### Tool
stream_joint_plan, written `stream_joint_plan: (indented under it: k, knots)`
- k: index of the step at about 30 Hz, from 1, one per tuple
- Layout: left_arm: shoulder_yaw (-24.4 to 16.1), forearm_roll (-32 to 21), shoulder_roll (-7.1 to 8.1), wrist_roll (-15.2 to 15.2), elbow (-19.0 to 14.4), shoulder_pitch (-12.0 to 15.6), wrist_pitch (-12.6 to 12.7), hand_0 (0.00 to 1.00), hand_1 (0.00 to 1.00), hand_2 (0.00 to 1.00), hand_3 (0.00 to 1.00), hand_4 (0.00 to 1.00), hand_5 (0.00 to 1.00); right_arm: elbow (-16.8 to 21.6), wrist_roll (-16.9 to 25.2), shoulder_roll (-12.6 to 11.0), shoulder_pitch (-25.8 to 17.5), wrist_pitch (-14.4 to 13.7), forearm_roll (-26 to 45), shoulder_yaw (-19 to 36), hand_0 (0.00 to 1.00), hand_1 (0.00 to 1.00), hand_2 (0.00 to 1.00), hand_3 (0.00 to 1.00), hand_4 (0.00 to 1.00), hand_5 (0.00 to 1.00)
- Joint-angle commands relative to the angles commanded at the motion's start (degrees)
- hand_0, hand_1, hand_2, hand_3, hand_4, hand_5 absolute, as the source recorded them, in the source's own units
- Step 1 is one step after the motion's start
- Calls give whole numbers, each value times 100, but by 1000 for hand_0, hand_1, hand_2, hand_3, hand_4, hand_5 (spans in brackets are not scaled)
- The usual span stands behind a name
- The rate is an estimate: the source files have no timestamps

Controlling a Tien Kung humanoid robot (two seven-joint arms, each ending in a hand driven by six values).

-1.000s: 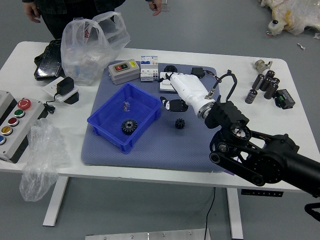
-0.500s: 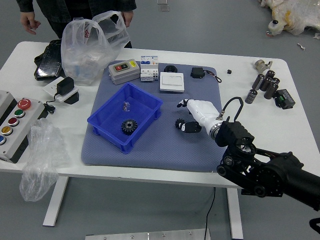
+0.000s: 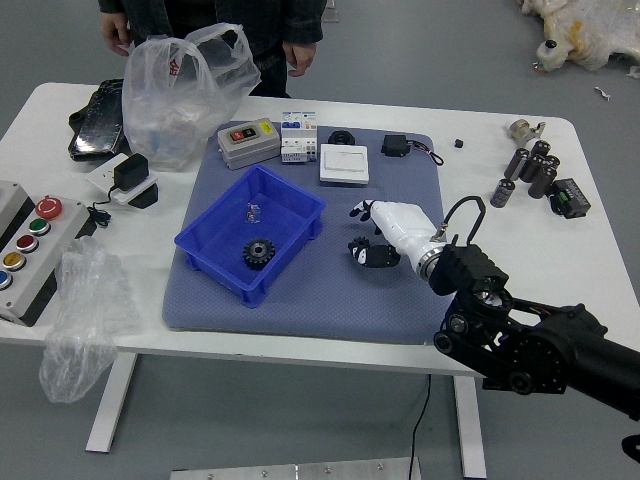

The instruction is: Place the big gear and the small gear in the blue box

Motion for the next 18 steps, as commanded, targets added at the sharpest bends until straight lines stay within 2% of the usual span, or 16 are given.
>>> stream_joint_plan:
  k: [5,18]
  knots:
    - [-3,7,-2,1,0,4,-2,610,562,555,652,729,382,119,36,-40,33,-57,-14,74,321,495,691,705,629,295]
    - [-8,22,-6,3,0,-8,-3,610,563,555,652,729,382,-33,-79,-6,146,89,198,-387,323,499,689,714,633,305]
